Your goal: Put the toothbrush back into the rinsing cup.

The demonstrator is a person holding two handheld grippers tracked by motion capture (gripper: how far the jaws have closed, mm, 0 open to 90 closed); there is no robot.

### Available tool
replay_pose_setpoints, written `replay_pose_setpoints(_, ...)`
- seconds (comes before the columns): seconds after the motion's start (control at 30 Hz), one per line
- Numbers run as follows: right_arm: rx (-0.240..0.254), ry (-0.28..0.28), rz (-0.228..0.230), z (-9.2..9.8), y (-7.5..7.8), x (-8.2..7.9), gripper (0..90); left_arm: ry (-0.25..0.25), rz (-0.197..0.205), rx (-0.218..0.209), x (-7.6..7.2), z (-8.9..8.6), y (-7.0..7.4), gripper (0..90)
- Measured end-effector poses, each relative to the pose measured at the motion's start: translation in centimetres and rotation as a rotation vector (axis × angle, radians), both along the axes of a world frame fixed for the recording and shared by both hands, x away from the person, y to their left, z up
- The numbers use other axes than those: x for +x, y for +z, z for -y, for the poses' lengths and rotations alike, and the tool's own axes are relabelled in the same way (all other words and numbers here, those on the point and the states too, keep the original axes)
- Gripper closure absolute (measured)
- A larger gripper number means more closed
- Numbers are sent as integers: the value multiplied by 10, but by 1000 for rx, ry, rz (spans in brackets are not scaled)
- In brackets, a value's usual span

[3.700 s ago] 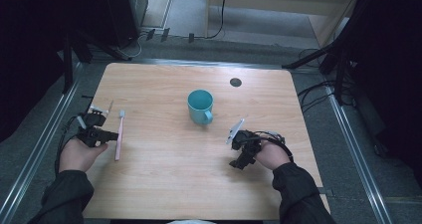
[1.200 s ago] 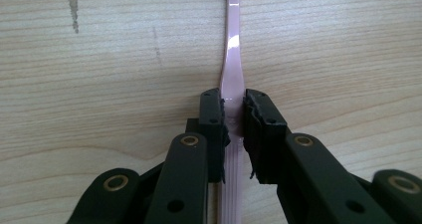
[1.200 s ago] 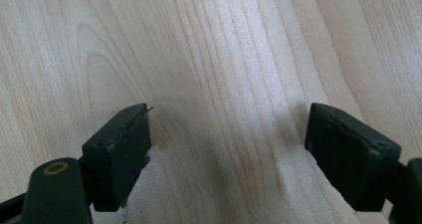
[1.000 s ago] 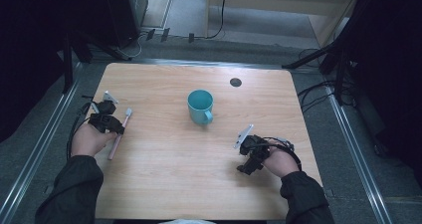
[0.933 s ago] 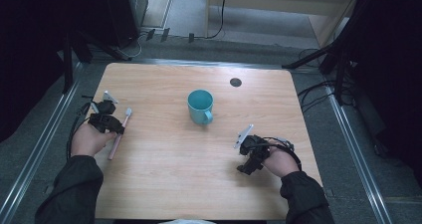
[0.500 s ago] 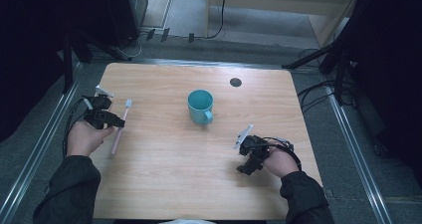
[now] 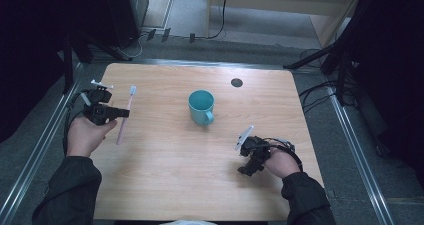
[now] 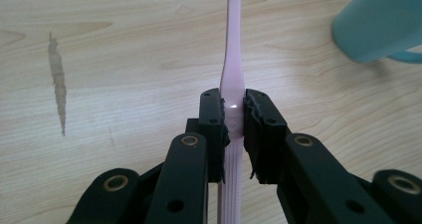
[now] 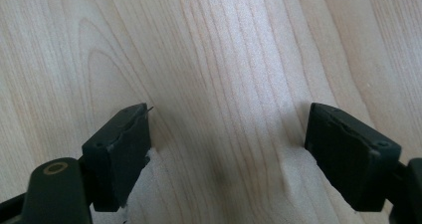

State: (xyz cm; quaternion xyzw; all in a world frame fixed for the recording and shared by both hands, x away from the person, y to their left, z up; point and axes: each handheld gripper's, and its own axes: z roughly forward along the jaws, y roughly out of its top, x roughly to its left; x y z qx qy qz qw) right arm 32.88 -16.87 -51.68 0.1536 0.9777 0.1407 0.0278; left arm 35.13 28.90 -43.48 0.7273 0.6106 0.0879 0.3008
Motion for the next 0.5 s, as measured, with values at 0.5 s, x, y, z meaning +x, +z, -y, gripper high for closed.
replay_pose_setpoints(0.5, 1, 0, 0, 0, 0, 0, 185, -70, 166, -40, -11, 21, 28, 786)
